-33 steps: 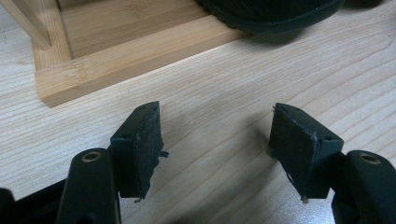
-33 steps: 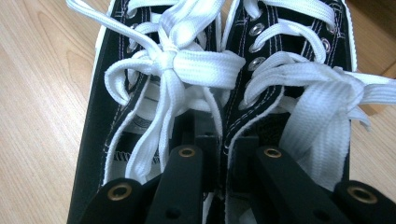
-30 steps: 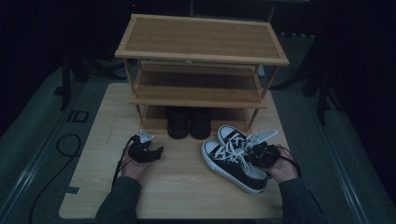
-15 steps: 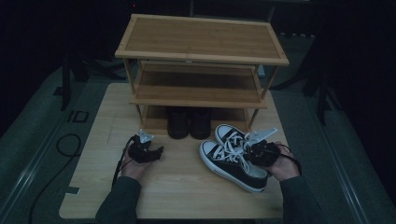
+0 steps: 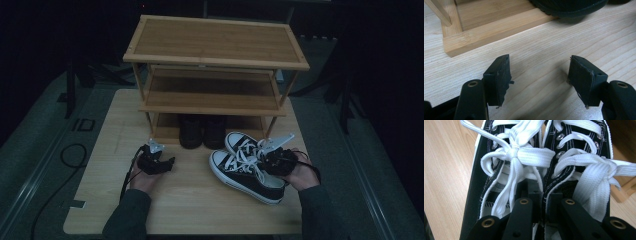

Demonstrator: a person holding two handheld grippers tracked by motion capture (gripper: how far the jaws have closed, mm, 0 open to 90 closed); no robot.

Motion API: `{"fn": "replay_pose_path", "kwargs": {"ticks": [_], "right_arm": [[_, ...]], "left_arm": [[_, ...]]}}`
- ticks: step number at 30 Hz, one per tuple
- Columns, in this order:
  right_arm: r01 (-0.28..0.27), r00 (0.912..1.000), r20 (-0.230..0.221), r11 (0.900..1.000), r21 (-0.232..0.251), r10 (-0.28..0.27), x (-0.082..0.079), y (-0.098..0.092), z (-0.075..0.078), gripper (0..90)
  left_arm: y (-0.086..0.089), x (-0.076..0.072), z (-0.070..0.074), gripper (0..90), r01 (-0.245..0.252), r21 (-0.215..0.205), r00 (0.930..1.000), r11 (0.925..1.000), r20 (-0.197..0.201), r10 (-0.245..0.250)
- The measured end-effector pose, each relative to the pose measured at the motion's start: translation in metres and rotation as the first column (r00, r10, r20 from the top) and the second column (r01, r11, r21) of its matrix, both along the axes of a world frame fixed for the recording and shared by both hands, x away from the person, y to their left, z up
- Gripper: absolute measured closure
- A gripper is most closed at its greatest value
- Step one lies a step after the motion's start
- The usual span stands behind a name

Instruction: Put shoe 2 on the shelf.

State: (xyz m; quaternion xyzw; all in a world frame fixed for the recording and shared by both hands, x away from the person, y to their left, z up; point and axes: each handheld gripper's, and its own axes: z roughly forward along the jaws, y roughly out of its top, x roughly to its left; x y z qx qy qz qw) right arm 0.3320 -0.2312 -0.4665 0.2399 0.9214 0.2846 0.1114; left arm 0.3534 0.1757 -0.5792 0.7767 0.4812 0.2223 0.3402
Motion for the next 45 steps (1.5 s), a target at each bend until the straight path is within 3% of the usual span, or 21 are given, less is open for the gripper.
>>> {"fn": "replay_pose_path", "kwargs": {"ticks": [32,45], "right_arm": [[-0.132,0.9904,0.042,0.991,0.01,0.131,0.005,0.008,0.043,85.2],[-0.177,0.9826,0.053,0.984,-0.018,0.178,0.009,0.012,0.058,85.0]], "left_arm": [[0.0,0.0,0.0,34.7,0.001,0.001,1.0,1.0,0.0,-0.001],[0.0,0.0,0.0,34.7,0.001,0.001,1.0,1.0,-0.001,-0.001]]}}
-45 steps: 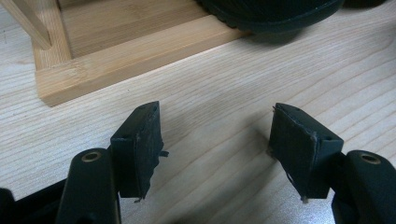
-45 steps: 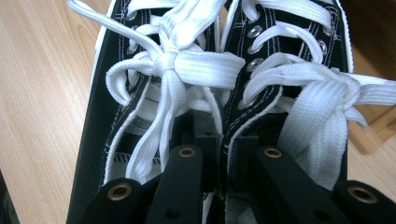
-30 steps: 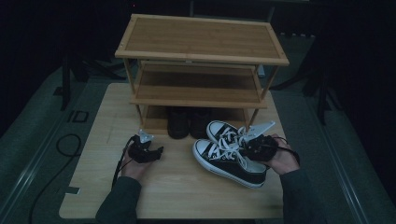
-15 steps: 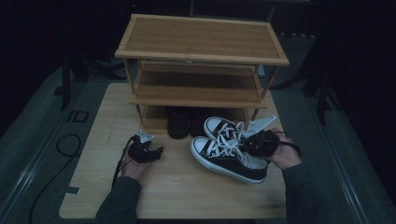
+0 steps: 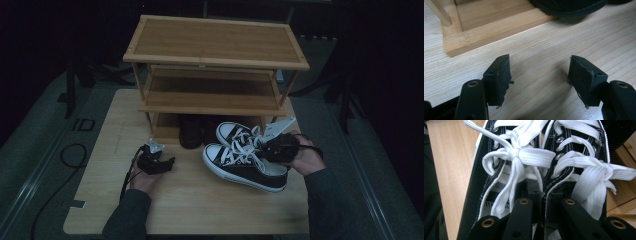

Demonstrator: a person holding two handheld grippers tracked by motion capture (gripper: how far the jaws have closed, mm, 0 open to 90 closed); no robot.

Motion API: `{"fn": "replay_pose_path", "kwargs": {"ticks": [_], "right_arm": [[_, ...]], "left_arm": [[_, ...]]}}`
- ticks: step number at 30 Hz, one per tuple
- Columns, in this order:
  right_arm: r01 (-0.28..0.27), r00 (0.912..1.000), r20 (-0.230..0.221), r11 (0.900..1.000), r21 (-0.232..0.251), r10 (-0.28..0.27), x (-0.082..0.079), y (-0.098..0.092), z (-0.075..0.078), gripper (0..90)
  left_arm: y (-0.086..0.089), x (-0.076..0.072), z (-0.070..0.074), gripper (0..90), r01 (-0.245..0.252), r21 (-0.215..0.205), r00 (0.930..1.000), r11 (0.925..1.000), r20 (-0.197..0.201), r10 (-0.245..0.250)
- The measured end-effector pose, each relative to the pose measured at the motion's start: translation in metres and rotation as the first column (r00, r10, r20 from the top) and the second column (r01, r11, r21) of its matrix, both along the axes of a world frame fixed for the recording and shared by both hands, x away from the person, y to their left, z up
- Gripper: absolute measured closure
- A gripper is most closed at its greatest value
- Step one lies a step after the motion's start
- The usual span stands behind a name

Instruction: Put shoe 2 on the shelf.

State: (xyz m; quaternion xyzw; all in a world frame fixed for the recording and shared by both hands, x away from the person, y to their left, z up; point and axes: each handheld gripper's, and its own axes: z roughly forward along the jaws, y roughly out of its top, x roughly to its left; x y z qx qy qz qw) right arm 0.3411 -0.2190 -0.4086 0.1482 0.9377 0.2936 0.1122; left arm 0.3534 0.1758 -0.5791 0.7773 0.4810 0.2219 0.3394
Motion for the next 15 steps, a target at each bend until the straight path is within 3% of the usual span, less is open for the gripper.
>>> {"fn": "replay_pose_path", "kwargs": {"ticks": [9,15], "right_arm": [[-0.017,0.9996,0.023,1.0,-0.008,0.017,0.0,0.002,0.01,85.0],[-0.036,0.999,0.025,0.999,0.023,0.036,0.0,0.001,0.019,85.1]], "left_arm": [[0.0,0.0,0.0,34.7,0.0,0.0,1.0,1.0,0.0,0.0],[0.0,0.0,0.0,34.7,0.001,0.0,1.0,1.0,-0.001,-0.001]]}}
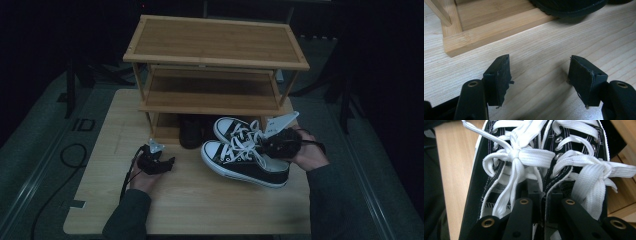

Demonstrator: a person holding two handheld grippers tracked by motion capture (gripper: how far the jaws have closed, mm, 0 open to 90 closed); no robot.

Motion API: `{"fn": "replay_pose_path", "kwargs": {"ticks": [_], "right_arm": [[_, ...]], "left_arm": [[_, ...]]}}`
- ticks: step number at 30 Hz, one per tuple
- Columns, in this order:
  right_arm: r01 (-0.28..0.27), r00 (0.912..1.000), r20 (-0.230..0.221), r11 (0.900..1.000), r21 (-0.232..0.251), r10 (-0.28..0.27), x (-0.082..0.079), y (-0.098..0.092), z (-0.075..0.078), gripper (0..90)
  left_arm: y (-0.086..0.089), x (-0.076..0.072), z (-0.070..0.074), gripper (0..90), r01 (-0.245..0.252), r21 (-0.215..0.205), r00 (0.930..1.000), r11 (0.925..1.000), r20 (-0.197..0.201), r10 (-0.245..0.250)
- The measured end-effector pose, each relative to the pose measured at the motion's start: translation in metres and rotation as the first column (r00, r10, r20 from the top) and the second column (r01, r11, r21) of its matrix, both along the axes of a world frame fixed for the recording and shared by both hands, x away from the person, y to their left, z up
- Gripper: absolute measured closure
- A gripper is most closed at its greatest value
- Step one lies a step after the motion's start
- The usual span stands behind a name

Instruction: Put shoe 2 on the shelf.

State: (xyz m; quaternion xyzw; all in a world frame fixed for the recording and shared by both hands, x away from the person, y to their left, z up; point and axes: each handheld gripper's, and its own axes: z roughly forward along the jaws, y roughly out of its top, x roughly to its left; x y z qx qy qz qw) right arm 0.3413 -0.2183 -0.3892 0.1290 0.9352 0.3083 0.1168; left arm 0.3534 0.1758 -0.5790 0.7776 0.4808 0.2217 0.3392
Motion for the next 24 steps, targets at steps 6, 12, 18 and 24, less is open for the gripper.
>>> {"fn": "replay_pose_path", "kwargs": {"ticks": [6,12,18,24], "right_arm": [[-0.034,0.9994,0.002,0.999,0.002,0.034,0.003,0.005,0.012,85.0],[-0.058,0.9983,0.0,0.998,0.012,0.058,0.005,0.009,0.021,85.0],[-0.096,0.9953,0.014,0.993,0.064,0.096,0.005,0.011,0.036,85.1],[-0.079,0.9966,0.03,0.995,0.053,0.077,0.013,0.018,0.05,85.0]], "left_arm": [[0.0,0.0,0.0,34.7,0.0,0.001,1.0,1.0,0.001,0.0],[0.0,0.0,0.0,34.7,0.0,0.001,1.0,1.0,0.002,0.0],[0.0,0.0,0.0,34.7,0.0,0.001,1.0,1.0,0.002,0.0],[0.0,0.0,0.0,34.7,0.0,-0.001,1.0,1.0,0.002,0.0]]}}
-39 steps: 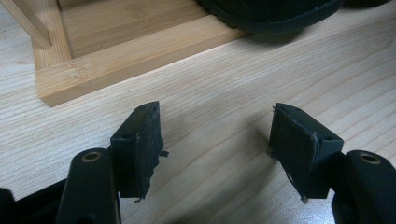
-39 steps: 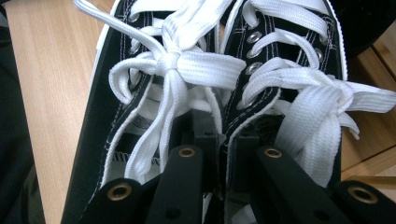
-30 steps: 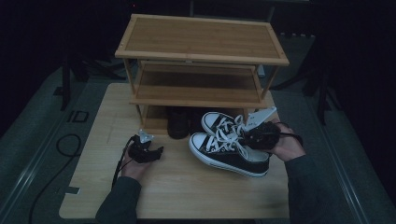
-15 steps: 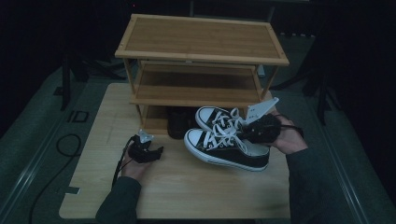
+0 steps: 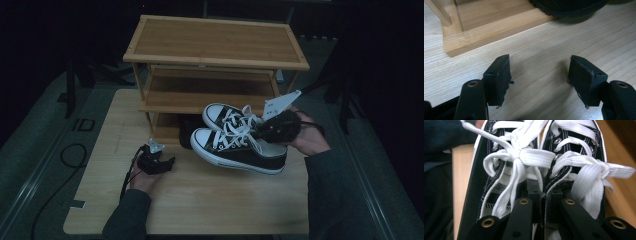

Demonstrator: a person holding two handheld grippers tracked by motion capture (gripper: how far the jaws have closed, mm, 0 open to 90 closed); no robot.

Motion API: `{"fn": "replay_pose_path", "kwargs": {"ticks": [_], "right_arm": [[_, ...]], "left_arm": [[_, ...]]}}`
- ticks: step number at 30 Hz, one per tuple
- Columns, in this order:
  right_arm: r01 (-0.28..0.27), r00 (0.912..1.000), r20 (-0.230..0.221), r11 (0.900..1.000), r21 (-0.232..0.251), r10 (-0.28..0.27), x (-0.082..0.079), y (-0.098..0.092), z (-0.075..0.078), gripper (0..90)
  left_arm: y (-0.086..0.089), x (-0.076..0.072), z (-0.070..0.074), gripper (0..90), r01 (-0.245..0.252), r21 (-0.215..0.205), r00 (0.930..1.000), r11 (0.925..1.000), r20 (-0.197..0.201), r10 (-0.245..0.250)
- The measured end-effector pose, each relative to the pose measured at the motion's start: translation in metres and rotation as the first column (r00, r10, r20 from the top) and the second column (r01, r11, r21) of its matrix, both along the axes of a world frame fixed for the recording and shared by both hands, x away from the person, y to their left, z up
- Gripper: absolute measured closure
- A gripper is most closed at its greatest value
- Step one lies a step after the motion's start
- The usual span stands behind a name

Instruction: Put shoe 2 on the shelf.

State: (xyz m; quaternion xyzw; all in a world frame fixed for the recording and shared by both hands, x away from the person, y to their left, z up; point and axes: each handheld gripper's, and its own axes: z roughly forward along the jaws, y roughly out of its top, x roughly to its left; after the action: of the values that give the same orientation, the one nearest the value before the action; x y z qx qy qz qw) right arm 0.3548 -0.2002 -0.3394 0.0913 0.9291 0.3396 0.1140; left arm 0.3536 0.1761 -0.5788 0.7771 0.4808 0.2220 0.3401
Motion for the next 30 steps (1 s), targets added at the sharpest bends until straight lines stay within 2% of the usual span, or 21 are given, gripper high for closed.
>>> {"fn": "replay_pose_path", "kwargs": {"ticks": [4,7,10,12,15,19,24,27,28,29,30], "right_arm": [[0.042,0.9991,0.01,0.999,-0.014,-0.042,0.011,0.006,0.004,85.1],[0.085,0.9963,0.004,0.996,0.009,-0.085,0.022,0.01,0.007,85.1],[0.133,0.991,0.009,0.991,0.018,-0.134,0.032,0.016,0.009,85.2],[0.175,0.9843,0.016,0.984,0.016,-0.176,0.038,0.022,0.011,85.2],[0.249,0.9676,0.037,0.968,0.022,-0.25,0.046,0.032,0.009,85.2],[0.34,0.9391,0.037,0.939,0.045,-0.342,0.056,0.041,0.007,85.2],[0.418,0.9064,0.035,0.906,0.063,-0.421,0.064,0.051,0.005,85.2],[0.468,0.8816,0.026,0.88,0.079,-0.471,0.067,0.058,0.004,85.2],[0.478,0.8761,0.024,0.874,0.085,-0.482,0.067,0.059,0.003,85.2],[0.478,0.8761,0.024,0.874,0.085,-0.482,0.067,0.059,0.003,85.2],[0.494,0.8671,0.024,0.865,0.089,-0.498,0.068,0.06,0.003,85.1]], "left_arm": [[0.0,0.0,0.0,34.7,0.0,0.0,1.0,1.0,-0.001,0.0],[0.0,0.0,0.0,34.7,0.001,0.0,1.0,1.0,-0.001,-0.001],[0.0,0.0,0.0,34.7,0.002,0.002,1.0,1.0,-0.002,-0.002],[0.0,0.0,0.0,34.7,0.002,0.003,1.0,1.0,-0.002,-0.002],[0.0,0.0,0.0,34.7,0.002,0.003,1.0,1.0,-0.002,-0.002],[0.0,0.0,0.0,34.7,0.002,0.003,1.0,1.0,-0.002,-0.002],[0.0,0.0,0.0,34.7,0.002,0.002,1.0,1.0,-0.002,-0.002],[0.0,0.0,0.0,34.7,0.002,0.002,1.0,1.0,-0.002,-0.002],[0.0,0.0,0.0,34.7,0.002,0.003,1.0,1.0,-0.002,-0.002],[0.0,0.0,0.0,34.7,0.002,0.003,1.0,1.0,-0.002,-0.002],[0.0,0.0,0.0,34.7,0.002,0.003,1.0,1.0,-0.002,-0.002]]}}
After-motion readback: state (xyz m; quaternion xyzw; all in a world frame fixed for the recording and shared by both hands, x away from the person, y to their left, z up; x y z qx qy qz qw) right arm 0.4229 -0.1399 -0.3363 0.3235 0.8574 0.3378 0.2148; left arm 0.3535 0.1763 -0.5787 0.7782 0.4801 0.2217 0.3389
